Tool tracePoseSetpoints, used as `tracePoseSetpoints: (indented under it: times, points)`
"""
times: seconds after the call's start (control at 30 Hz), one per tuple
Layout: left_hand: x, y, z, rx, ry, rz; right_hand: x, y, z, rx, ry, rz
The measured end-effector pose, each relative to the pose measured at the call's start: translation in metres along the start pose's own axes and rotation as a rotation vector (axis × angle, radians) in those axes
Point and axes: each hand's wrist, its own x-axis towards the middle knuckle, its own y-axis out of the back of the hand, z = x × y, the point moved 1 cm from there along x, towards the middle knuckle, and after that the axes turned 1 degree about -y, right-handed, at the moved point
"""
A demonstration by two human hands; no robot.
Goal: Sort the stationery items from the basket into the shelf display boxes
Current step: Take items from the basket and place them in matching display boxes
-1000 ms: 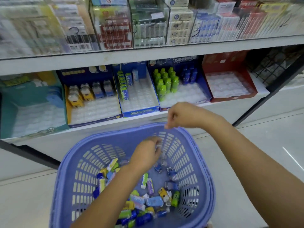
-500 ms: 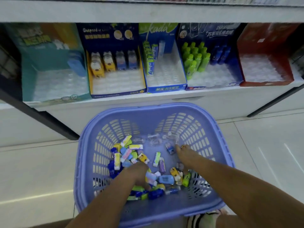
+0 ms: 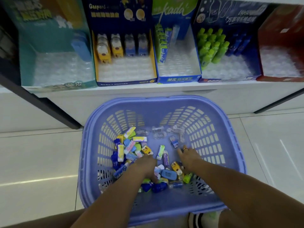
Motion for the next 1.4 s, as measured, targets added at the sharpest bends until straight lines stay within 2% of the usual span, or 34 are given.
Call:
tracePoseSetpoints:
  times: [0.2,0.4,0.53,0.63,0.7,0.8,0.9,0.97,1.1,1.23,1.4]
  points:
    - [0.000,0.002,0.001,-0.015,0.019,-0.025,0.000,0.004,0.005,0.058,0.105,-0.073]
    - [0.000,0.007,0.002,-0.030,0.024,-0.042,-0.016,0.013,0.000,0.171,0.082,-0.166]
    - [-0.001,0.010,0.006,-0.084,0.018,-0.039,-0.023,0.020,0.002,0.124,0.080,-0.267]
    - [0.001,0.016,0.023,-0.297,-0.039,0.022,-0.023,0.018,0.014,0.397,0.049,-0.376]
    - [0.003,0.019,0.042,-0.383,-0.112,0.002,-0.026,0.017,0.017,0.568,0.036,-0.490]
    - [0.007,0.012,0.074,-0.376,-0.183,-0.091,-0.030,0.019,0.018,0.620,0.050,-0.549]
    - [0.013,0.002,0.094,-0.342,-0.169,-0.160,-0.034,0.029,0.029,0.555,0.076,-0.497]
    - [0.016,0.002,0.101,-0.285,-0.135,-0.170,-0.039,0.041,0.044,0.586,0.088,-0.381]
    - [0.019,0.004,0.109,-0.071,-0.146,-0.195,-0.055,0.060,0.069,0.846,0.119,-0.203]
    - [0.015,0.002,0.098,-0.085,-0.138,-0.244,-0.067,0.070,0.074,1.060,0.193,-0.159]
    - [-0.006,0.005,0.061,-0.181,-0.040,-0.252,-0.075,0.069,0.069,1.129,0.232,-0.175]
